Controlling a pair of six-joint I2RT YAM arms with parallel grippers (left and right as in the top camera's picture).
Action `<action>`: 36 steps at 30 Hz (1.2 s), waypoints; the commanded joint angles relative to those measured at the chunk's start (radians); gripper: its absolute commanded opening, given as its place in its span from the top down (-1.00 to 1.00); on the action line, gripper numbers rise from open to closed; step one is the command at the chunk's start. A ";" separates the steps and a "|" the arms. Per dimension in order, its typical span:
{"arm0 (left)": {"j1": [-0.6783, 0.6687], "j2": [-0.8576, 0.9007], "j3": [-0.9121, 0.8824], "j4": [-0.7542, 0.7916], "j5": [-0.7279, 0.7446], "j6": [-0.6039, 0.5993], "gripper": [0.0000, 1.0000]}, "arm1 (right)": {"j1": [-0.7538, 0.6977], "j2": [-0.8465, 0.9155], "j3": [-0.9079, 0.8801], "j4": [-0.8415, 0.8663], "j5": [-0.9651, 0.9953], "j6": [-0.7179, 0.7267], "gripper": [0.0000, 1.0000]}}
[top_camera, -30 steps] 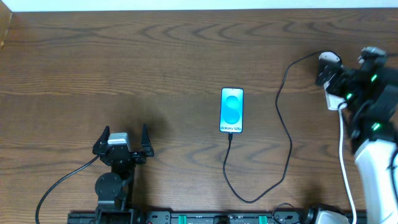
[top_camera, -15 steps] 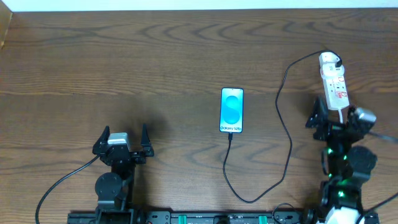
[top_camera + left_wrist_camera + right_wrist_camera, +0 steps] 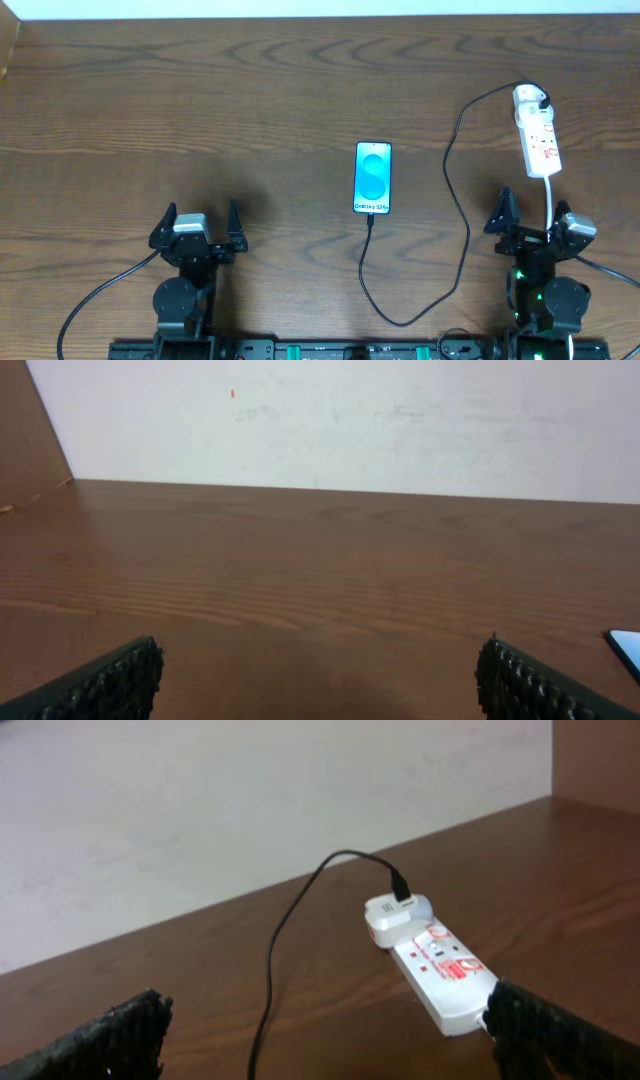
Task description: Plug charger to phone and switch on socket
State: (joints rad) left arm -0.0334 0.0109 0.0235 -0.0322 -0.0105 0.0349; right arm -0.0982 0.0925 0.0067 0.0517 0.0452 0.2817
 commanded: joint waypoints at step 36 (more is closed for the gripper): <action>0.005 -0.007 -0.019 -0.038 -0.027 0.017 -1.00 | 0.040 -0.087 -0.001 -0.127 -0.052 -0.298 -0.98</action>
State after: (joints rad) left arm -0.0334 0.0101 0.0238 -0.0338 -0.0105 0.0349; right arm -0.0631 0.0147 0.0067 -0.0704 0.0029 -0.0017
